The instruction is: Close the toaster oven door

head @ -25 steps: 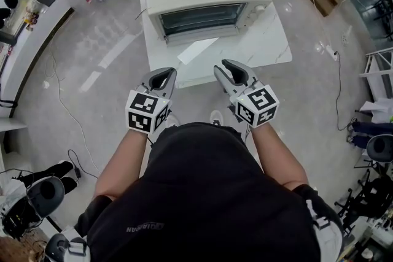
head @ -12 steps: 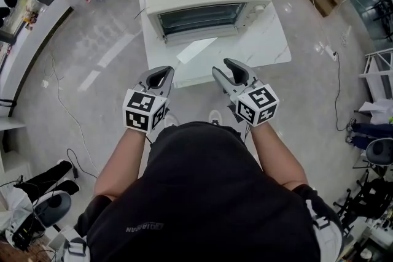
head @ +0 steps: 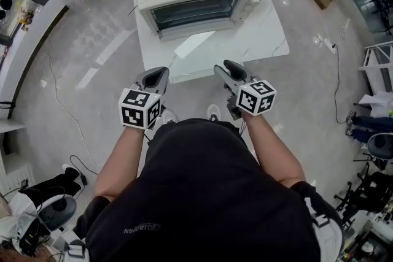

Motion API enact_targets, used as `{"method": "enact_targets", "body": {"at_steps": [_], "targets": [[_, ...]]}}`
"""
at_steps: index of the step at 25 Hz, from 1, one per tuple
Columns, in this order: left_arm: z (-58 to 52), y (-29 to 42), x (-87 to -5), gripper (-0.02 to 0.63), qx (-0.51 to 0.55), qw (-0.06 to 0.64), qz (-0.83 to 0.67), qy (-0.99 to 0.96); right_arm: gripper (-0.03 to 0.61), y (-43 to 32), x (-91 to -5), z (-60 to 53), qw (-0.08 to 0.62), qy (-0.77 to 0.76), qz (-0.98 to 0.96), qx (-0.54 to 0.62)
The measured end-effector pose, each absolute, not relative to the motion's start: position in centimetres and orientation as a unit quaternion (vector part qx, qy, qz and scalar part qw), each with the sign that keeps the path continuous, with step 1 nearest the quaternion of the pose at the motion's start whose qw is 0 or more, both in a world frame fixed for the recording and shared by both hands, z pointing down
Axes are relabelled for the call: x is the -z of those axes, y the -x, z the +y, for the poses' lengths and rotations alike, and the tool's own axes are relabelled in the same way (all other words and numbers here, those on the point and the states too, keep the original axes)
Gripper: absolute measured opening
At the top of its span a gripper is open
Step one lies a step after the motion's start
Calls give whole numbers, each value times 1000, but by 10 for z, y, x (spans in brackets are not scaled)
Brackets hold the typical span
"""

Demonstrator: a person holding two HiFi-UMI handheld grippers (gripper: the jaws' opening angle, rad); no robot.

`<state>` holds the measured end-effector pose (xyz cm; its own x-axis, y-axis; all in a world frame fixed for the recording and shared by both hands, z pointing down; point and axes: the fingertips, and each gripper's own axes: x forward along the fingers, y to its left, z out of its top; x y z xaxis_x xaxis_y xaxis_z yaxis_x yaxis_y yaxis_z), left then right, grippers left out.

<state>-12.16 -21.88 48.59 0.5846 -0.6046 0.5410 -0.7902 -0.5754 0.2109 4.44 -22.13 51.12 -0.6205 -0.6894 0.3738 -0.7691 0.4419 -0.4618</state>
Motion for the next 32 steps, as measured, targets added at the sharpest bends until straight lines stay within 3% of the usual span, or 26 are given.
{"method": "enact_targets", "body": {"at_steps": [14,24,32], "targets": [[-203,127,-517,3,-242,245,-417,-841,166,-83,-640,-195,130,-459,-777,-411],[-192,130,-526,3,-257,254,-425,-830,166,-114,-712,-197,93,-495,-686,-525],[-182,138,-523,3,-257,262,-441,-819,166,-117,-734,-205,87,-500,-666,-547]]}}
